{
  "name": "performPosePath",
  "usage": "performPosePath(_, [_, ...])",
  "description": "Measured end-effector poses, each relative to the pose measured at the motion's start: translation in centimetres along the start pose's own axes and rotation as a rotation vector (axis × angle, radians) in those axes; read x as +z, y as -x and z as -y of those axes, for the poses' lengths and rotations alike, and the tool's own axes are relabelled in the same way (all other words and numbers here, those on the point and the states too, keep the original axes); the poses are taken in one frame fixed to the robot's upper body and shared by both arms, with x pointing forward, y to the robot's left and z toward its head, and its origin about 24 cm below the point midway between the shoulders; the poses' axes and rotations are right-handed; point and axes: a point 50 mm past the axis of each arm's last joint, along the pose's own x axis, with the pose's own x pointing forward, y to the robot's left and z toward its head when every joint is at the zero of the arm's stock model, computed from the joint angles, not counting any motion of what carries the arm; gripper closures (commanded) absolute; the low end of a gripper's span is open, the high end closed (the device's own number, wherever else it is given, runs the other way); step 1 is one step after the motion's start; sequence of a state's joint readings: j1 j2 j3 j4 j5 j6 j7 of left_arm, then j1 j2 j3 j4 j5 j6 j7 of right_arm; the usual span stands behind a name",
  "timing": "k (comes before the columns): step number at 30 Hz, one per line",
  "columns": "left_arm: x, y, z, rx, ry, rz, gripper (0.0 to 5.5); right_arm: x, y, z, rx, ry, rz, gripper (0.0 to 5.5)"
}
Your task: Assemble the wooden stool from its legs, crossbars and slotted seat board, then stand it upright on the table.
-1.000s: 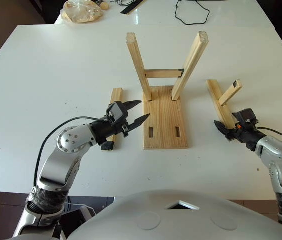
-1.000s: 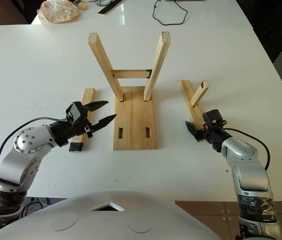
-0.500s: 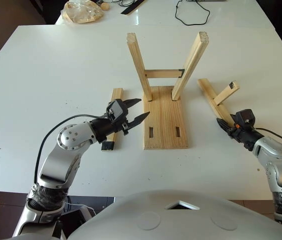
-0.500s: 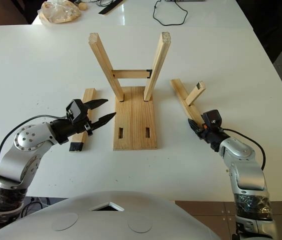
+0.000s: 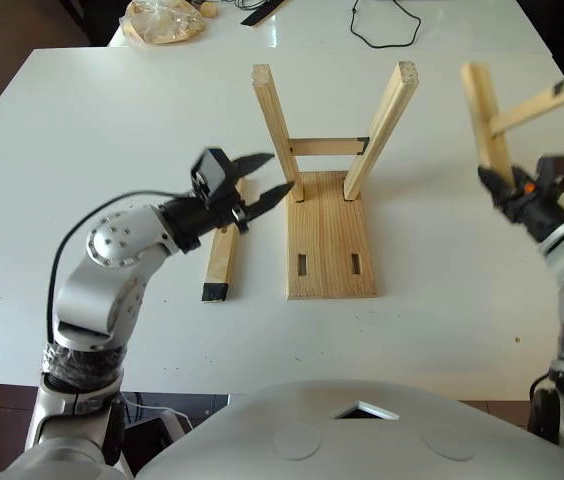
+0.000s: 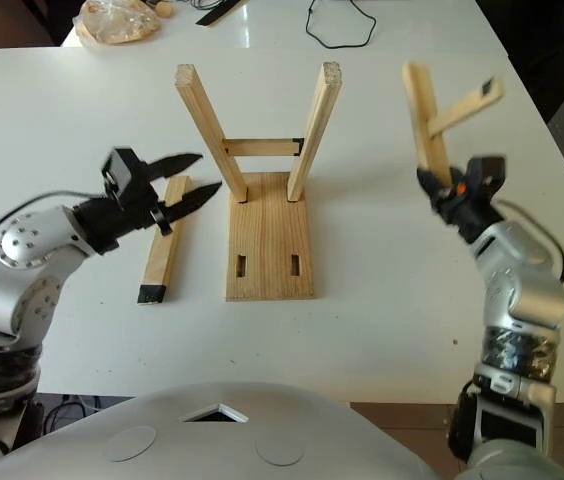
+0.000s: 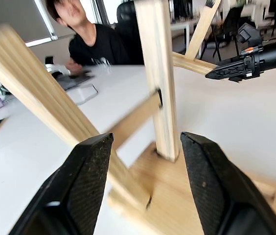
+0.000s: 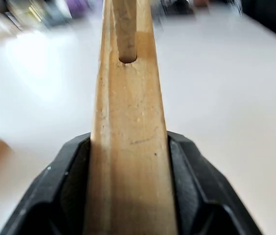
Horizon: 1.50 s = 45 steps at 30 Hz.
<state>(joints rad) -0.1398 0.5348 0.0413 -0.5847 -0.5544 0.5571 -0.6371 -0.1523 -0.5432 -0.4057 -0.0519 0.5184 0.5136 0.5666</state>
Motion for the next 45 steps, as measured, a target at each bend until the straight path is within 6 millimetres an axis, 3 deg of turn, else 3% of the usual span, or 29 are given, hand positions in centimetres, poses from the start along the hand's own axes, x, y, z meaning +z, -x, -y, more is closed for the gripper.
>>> performPosePath(2, [1.4,-0.3,-0.4,0.007,0.043,0.063,2.39,2.8,-0.2,-0.9,0.144,-0.048,0.111,3.45])
performPosePath(6, [3.6,-0.6,-0.7,-0.015,0.110,0.174,2.37,6.6,1.0,-4.3,0.537,-0.133,0.214,3.45])
performPosePath(12, [7.1,-0.6,1.1,-0.265,0.249,0.353,2.37,10.4,2.6,-9.9,1.050,-0.177,0.231,3.45])
performPosePath(16, [8.6,-0.7,2.1,-0.398,0.321,0.425,2.37,10.5,3.3,-12.5,1.275,-0.198,0.159,3.45])
performPosePath(24, [9.5,-0.5,3.1,-0.506,0.368,0.445,2.37,9.6,3.3,-13.8,1.391,-0.198,0.040,3.45])
performPosePath(36, [9.3,-0.7,3.4,-0.523,0.369,0.410,2.37,7.1,2.2,-12.6,1.332,-0.119,-0.041,3.45])
performPosePath(45, [9.1,-1.3,3.9,-0.550,0.369,0.375,2.37,6.5,2.0,-12.9,1.340,-0.056,-0.063,3.45])
